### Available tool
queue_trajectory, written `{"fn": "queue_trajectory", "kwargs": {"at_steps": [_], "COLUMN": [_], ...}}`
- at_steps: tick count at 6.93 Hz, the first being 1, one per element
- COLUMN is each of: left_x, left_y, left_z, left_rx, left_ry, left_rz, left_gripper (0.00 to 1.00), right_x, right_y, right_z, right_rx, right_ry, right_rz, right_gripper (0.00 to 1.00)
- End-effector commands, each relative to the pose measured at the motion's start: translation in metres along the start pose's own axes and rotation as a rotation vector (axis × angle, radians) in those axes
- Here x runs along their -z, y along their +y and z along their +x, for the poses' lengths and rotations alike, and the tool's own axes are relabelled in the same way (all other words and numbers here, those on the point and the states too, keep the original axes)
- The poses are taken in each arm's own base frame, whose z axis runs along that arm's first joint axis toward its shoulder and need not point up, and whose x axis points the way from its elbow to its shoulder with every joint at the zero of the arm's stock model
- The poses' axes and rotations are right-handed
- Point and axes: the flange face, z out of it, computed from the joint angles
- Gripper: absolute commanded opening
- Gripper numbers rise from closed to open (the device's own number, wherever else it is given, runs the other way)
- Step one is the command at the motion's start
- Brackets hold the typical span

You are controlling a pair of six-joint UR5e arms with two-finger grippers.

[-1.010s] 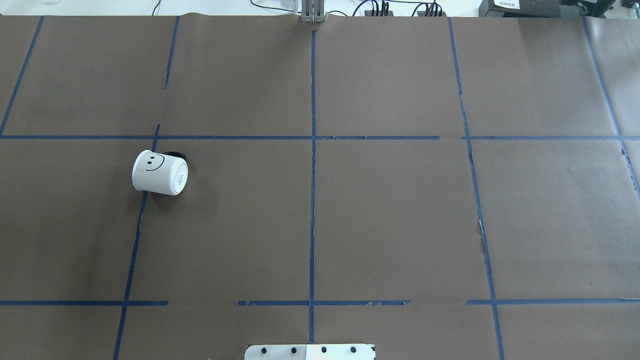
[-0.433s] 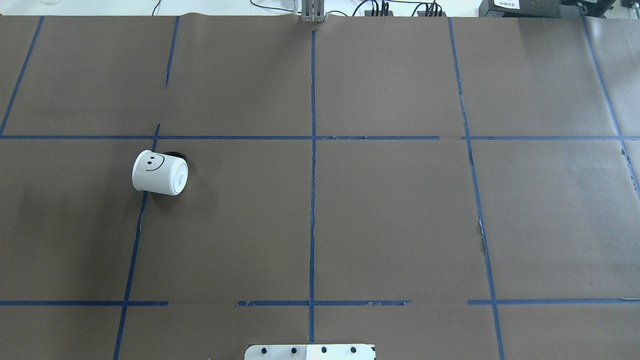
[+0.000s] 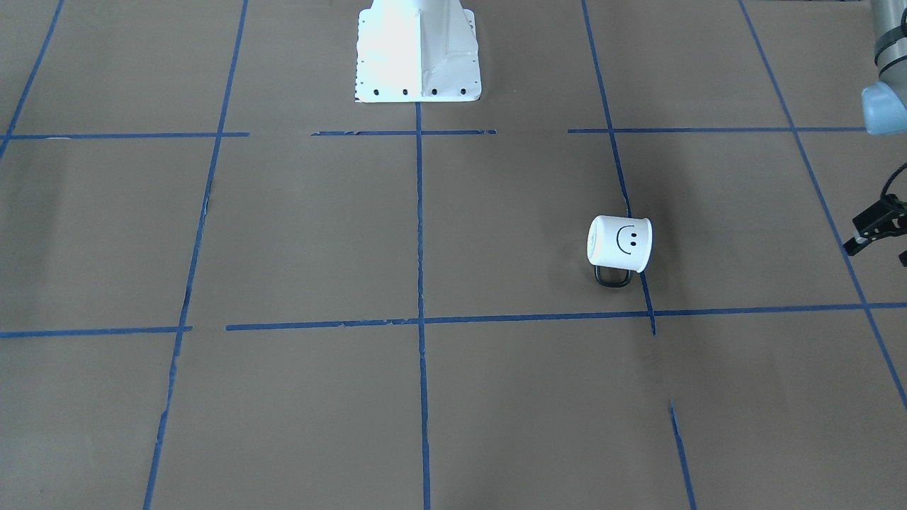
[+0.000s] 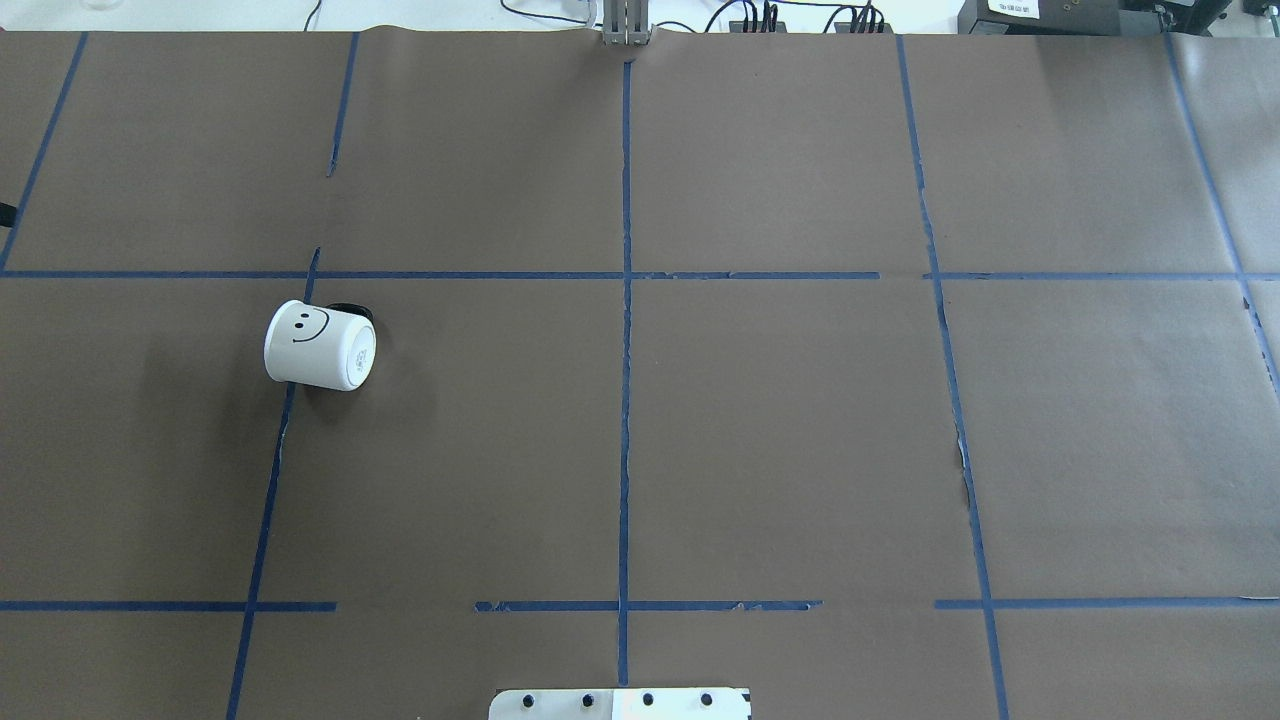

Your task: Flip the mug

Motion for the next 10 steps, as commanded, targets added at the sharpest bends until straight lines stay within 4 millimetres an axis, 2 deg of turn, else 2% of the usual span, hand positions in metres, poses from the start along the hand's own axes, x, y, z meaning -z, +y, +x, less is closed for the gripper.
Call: {"fn": "queue_trajectory", "kwargs": {"at_steps": [1, 2, 3, 4, 5, 6, 7, 9, 10], "left_x": [-0.028, -0.035, -0.039, -0.043, -0.056, -0.057, -0.061, -0.082, -0.084], "left_y": [0.016, 0.023, 0.031, 0.037, 0.040, 0.043, 0.051, 0.073, 0.067], "left_z": [0.060, 0.069, 0.063, 0.062, 0.087, 0.094, 0.102, 0.100, 0.112], "left_rx": [0.066, 0.064, 0.013, 0.076, 0.144, 0.157, 0.260, 0.324, 0.379], "left_ry": [0.143, 0.190, 0.237, 0.268, 0.310, 0.338, 0.391, 0.490, 0.512], "left_rz": [0.042, 0.056, 0.096, 0.098, 0.064, 0.064, 0.044, 0.021, 0.006], "left_gripper": [1.00, 1.00, 1.00, 1.00, 1.00, 1.00, 1.00, 1.00, 1.00], "right_x": [0.000, 0.000, 0.000, 0.000, 0.000, 0.000, 0.000, 0.000, 0.000], "right_y": [0.000, 0.000, 0.000, 0.000, 0.000, 0.000, 0.000, 0.000, 0.000], "right_z": [0.000, 0.000, 0.000, 0.000, 0.000, 0.000, 0.000, 0.000, 0.000], "right_rx": [0.000, 0.000, 0.000, 0.000, 0.000, 0.000, 0.000, 0.000, 0.000], "right_ry": [0.000, 0.000, 0.000, 0.000, 0.000, 0.000, 0.000, 0.000, 0.000], "right_rz": [0.000, 0.000, 0.000, 0.000, 0.000, 0.000, 0.000, 0.000, 0.000], "right_gripper": [1.00, 1.00, 1.00, 1.00, 1.00, 1.00, 1.00, 1.00, 1.00]}}
